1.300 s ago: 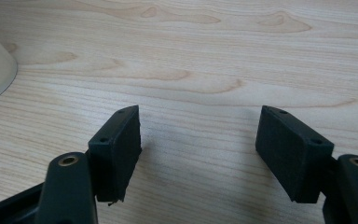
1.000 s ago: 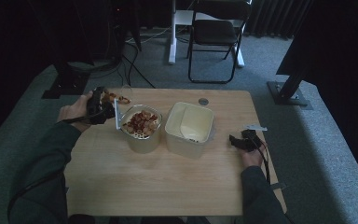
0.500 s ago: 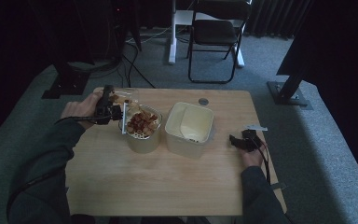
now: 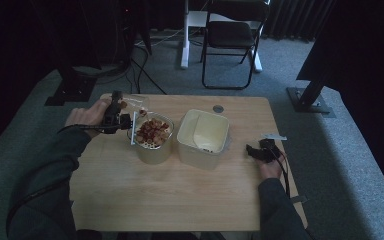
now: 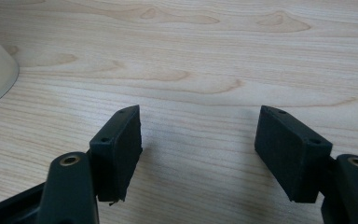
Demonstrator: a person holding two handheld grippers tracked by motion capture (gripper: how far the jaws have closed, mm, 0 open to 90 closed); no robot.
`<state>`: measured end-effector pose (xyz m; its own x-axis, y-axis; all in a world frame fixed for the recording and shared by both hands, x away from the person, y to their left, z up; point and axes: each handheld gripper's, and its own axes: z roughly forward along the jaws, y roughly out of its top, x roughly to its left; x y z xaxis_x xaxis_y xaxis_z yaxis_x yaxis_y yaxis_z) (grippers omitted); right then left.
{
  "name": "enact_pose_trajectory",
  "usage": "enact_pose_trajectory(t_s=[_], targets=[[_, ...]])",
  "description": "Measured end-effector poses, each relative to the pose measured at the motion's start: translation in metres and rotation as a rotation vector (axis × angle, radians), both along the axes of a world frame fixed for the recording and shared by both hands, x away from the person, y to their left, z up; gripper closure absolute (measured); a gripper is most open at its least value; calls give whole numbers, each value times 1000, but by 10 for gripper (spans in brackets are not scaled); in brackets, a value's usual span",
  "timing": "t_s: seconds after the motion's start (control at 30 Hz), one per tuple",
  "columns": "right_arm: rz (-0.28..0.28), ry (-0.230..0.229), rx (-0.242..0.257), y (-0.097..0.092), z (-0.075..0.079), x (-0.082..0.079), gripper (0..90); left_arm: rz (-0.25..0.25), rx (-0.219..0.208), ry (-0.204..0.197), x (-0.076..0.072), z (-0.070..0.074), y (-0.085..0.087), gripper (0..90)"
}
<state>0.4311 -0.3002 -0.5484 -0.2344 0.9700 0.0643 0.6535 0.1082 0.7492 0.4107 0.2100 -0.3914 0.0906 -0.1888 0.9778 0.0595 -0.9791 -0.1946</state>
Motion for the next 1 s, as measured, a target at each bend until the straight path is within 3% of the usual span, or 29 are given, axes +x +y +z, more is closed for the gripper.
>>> enact_pose_trajectory(t_s=[0.17, 0.43, 0.73, 0.83, 0.9, 1.0], targets=[[0, 0, 1, 0, 0, 0, 312, -1, -2, -1, 0, 0, -1, 427], [-1, 0, 4, 0, 0, 0, 312, -5, 40, -9, 0, 0, -2, 426], [-1, 0, 5, 0, 0, 0, 312, -24, 20, -15, -2, 1, -5, 429], [-1, 0, 4, 0, 0, 0, 312, -9, 44, -9, 0, -1, -4, 430], [-2, 0, 5, 0, 0, 0, 312, -12, 19, 1, -1, -1, -5, 430], [-1, -1, 5, 0, 0, 0, 312, -2, 30, 3, 2, -4, -3, 430]])
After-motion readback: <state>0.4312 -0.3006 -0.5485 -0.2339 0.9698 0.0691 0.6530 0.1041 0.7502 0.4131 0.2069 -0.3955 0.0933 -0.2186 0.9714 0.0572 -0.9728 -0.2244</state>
